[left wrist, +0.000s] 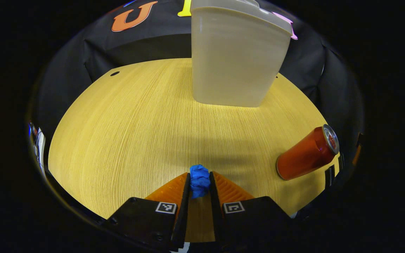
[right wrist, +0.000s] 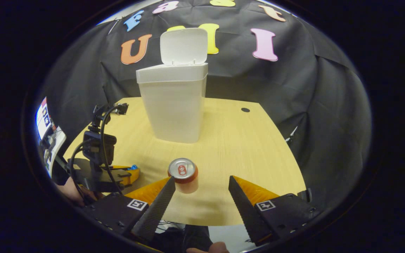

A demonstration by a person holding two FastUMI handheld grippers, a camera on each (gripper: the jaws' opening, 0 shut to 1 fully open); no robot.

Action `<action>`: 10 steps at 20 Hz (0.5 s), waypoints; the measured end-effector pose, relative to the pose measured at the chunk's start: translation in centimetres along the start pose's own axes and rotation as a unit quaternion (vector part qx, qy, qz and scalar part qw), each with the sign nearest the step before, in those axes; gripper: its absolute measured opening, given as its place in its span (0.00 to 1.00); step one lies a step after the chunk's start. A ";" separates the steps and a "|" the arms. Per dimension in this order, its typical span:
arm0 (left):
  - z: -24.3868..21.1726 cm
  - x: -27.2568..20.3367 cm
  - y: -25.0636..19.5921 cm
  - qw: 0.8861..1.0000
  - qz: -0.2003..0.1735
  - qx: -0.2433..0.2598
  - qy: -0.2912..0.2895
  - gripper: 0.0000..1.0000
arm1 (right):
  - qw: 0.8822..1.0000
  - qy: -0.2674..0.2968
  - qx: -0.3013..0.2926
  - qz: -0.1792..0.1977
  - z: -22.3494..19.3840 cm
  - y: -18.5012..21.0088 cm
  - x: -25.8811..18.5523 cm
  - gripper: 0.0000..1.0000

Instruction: Press the lid of the desktop garbage bin to open it, pick up the crumpled paper on the desktop and throw it into the bin, then pick up the pop can on the desktop and drop it into the bin, and finally close the garbage bin lid.

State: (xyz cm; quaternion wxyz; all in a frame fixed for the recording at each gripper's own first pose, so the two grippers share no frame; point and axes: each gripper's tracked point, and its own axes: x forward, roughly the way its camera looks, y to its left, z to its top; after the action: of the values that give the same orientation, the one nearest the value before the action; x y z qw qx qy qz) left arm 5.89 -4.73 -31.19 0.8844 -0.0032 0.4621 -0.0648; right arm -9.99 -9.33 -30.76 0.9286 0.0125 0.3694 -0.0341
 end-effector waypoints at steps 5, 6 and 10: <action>11.5 -2.7 0.3 0.999 -0.001 0.000 -0.048 0.33 | 0.999 0.027 -0.001 0.018 -2.2 1.7 0.1 0.96; 14.2 -3.3 0.3 0.998 -0.002 0.001 -0.061 0.33 | 0.999 0.036 0.005 0.021 -2.8 1.8 0.7 0.96; 25.8 -6.2 0.4 0.993 -0.005 -0.006 -0.117 0.33 | 0.997 0.066 0.024 0.029 -4.5 2.7 2.8 0.96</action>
State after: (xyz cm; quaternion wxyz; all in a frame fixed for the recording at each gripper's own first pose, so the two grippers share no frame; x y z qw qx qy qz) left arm 23.52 -4.96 -11.35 0.9320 -0.0183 0.3560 -0.0655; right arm -10.84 -6.59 -35.98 0.9023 0.0479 0.4283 -0.0148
